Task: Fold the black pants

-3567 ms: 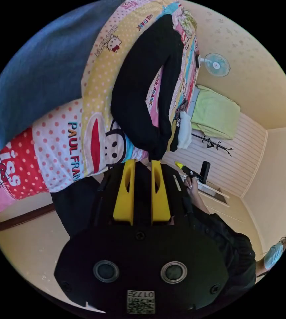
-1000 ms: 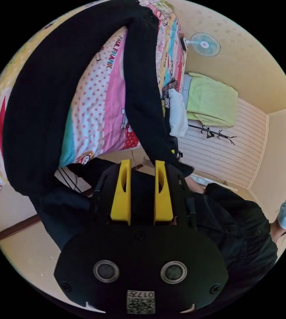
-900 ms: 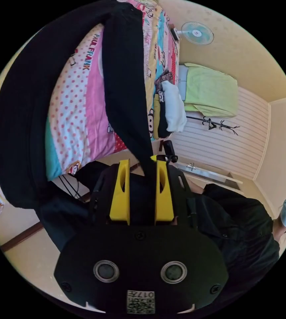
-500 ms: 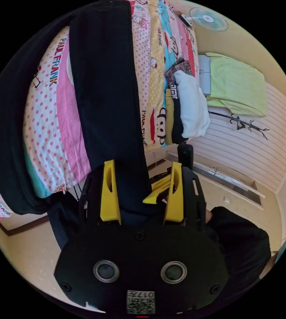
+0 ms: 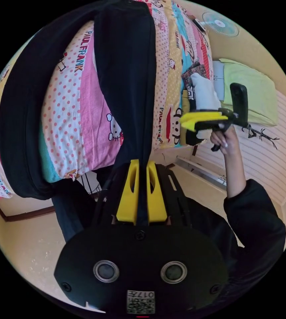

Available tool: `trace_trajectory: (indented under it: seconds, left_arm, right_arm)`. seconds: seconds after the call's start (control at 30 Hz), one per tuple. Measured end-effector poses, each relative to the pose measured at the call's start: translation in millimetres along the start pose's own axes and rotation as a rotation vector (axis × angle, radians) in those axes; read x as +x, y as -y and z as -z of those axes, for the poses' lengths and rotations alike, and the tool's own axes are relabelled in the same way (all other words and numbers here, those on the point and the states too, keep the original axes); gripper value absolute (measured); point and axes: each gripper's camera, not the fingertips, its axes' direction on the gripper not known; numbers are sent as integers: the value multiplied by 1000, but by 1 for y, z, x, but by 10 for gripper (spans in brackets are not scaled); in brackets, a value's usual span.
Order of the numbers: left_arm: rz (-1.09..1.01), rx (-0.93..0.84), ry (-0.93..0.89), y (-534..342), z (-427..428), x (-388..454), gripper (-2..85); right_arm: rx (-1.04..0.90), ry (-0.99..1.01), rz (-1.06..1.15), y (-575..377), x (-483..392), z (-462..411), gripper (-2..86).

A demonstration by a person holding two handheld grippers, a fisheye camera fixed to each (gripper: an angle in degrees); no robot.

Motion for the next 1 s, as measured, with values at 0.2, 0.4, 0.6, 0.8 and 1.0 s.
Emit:
trace_trajectory:
  seconds: [0.2, 0.4, 0.6, 0.8, 1.0]
  left_arm:
    - [14, 48, -146, -9, 21, -16, 39]
    - [50, 72, -322, -18, 54, -50, 39]
    - [50, 111, -493, -30, 106, -94, 37]
    - [101, 189, -621, -64, 166, -168, 36]
    - [237, 254, -600, -95, 226, -268, 36]
  right_arm:
    - [423, -22, -218, 74, 17, 81, 101]
    - [631, -49, -422, 145, 61, 84, 150]
    - [776, -176, -411, 191, 30, 68, 53]
    - [793, -313, -187, 268, -82, 33, 30]
    - [669, -291, -182, 364, -120, -38, 28]
